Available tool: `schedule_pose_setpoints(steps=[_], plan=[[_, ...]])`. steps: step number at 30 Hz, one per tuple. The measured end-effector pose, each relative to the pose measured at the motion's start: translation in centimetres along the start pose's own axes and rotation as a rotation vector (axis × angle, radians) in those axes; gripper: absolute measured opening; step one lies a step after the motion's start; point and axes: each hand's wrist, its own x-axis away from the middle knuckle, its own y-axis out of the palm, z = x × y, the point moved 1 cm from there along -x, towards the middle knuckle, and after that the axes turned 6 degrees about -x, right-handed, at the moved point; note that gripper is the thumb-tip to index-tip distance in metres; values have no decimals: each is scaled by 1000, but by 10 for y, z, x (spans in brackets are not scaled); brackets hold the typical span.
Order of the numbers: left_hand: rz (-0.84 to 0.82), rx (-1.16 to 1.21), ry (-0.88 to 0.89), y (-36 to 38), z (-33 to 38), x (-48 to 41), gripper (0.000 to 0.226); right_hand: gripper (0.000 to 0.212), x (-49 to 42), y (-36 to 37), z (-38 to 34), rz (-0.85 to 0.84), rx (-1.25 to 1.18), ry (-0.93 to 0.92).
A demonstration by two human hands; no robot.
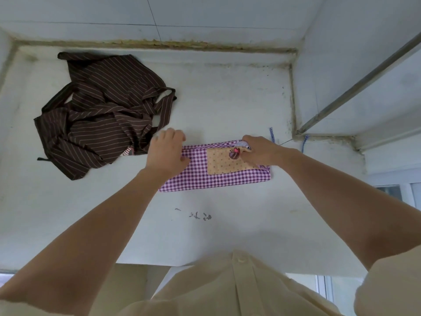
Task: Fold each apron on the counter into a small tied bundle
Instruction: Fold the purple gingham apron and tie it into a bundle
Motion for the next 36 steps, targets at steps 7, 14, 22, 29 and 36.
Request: schedule_pose_setpoints(steps=[7,14,22,29,36], plan=[[-209,-32,147,24,38,-23,79,20,-4,-7,-3,-88,61,-14],[-376,387,105,29,33,-16,40,35,-9,-23,-10,99,238,-44],[-468,850,-183,32,21,20,41,49,-10,-6,-25,729,157,-219],[-326,1002,-384,39,33,53,33,39,24,53,-28,615,123,-382],[-259,1429,-650,53,42,79,36,67,52,100,-28,146,292,-567]])
